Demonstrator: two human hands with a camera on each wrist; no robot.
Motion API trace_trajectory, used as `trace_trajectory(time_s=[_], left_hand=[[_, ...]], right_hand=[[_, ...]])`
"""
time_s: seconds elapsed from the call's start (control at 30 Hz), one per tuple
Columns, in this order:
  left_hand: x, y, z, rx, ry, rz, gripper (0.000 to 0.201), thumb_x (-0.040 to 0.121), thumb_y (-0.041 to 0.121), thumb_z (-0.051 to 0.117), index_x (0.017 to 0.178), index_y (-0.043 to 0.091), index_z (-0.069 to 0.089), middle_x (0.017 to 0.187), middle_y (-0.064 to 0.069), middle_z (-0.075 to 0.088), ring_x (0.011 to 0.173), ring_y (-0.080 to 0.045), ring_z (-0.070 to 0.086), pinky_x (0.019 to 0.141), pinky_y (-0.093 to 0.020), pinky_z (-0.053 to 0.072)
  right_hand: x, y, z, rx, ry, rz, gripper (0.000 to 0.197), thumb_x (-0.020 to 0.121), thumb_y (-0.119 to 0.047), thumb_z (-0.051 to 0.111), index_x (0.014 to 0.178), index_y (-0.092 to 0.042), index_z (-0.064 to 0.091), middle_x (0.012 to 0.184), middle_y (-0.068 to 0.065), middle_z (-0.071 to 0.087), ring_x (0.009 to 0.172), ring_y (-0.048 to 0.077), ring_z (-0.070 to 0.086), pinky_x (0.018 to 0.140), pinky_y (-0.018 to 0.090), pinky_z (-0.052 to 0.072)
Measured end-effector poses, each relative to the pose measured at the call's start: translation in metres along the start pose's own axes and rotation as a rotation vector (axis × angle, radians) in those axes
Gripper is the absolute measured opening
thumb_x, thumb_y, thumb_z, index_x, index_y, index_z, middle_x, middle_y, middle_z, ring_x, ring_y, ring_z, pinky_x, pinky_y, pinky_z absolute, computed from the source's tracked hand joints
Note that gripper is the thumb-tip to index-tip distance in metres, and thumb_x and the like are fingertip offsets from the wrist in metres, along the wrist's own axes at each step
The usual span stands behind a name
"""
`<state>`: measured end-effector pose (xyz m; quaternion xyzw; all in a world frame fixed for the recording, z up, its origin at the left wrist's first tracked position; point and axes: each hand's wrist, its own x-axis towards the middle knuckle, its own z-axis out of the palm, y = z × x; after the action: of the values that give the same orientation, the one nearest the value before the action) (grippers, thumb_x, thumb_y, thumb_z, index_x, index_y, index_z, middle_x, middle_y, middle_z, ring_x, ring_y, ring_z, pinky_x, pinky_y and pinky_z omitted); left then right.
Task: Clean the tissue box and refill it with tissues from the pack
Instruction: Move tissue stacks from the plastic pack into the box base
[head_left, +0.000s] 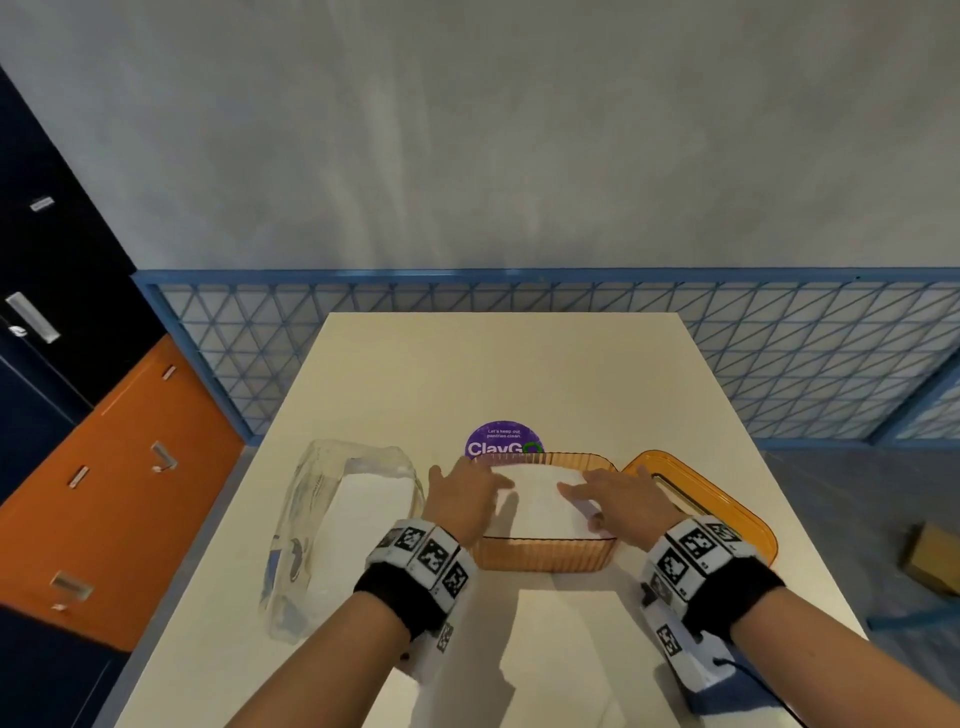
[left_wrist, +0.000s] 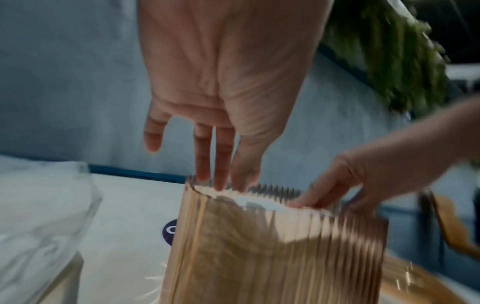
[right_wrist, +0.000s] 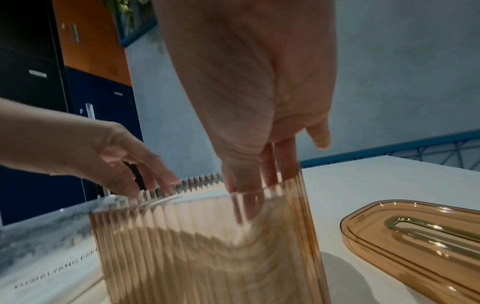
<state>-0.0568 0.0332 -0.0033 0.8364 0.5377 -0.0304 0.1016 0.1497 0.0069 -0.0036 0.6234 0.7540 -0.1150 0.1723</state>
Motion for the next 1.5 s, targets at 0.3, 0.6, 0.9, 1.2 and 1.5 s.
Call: trace_trajectory(time_s=[0.3, 0.6, 0.9, 1.2, 1.5], left_hand=[[-0.026, -0.105, 0.046, -0.324, -0.042, -0.734, 0.044, 0.095, 0.035, 0.048, 0.129, 0.007, 0.043, 0.136, -0.017, 0.04, 0.124, -0.034, 0.044, 0.101, -0.039, 0.04], [-0.016, -0.085, 0.076, -0.078, -0.077, -0.774, 0.047, 0.09, 0.042, 0.053, 0.126, 0.017, 0.037, 0.128, -0.01, 0.034, 0.117, -0.028, 0.037, 0.088, -0.039, 0.048], [-0.011, -0.083, 0.07, -0.033, -0.073, -0.735, 0.026, 0.095, 0.024, 0.043, 0.119, 0.012, 0.046, 0.123, -0.012, 0.049, 0.108, -0.027, 0.056, 0.089, -0.033, 0.048], [-0.007, -0.098, 0.044, -0.135, -0.063, -0.766, 0.026, 0.095, 0.014, 0.046, 0.119, 0.008, 0.052, 0.128, -0.012, 0.051, 0.118, -0.024, 0.054, 0.097, -0.031, 0.044], [-0.028, -0.098, 0.026, -0.278, 0.088, -0.744, 0.029, 0.096, 0.012, 0.038, 0.121, 0.006, 0.052, 0.122, -0.014, 0.057, 0.111, -0.03, 0.057, 0.09, -0.037, 0.046]], right_hand=[[0.016, 0.014, 0.045, 0.413, 0.447, -0.093, 0.025, 0.095, -0.013, 0.051, 0.114, -0.01, 0.066, 0.11, 0.011, 0.059, 0.101, 0.027, 0.056, 0.076, 0.029, 0.046], [0.021, 0.01, 0.058, 0.365, 0.535, -0.062, 0.028, 0.094, -0.015, 0.052, 0.12, -0.015, 0.063, 0.107, 0.01, 0.061, 0.095, 0.024, 0.055, 0.072, 0.022, 0.035], [0.021, 0.008, 0.053, 0.5, 0.392, -0.03, 0.034, 0.098, -0.021, 0.039, 0.125, -0.013, 0.058, 0.117, 0.014, 0.053, 0.104, 0.026, 0.05, 0.081, 0.027, 0.037], [0.021, 0.007, 0.053, 0.529, 0.371, 0.008, 0.036, 0.099, -0.026, 0.036, 0.127, -0.013, 0.055, 0.12, 0.009, 0.051, 0.101, 0.019, 0.047, 0.08, 0.021, 0.033], [0.02, 0.008, 0.053, 0.372, 0.461, -0.069, 0.034, 0.098, -0.019, 0.044, 0.129, -0.016, 0.057, 0.118, 0.01, 0.057, 0.106, 0.025, 0.053, 0.078, 0.024, 0.042]])
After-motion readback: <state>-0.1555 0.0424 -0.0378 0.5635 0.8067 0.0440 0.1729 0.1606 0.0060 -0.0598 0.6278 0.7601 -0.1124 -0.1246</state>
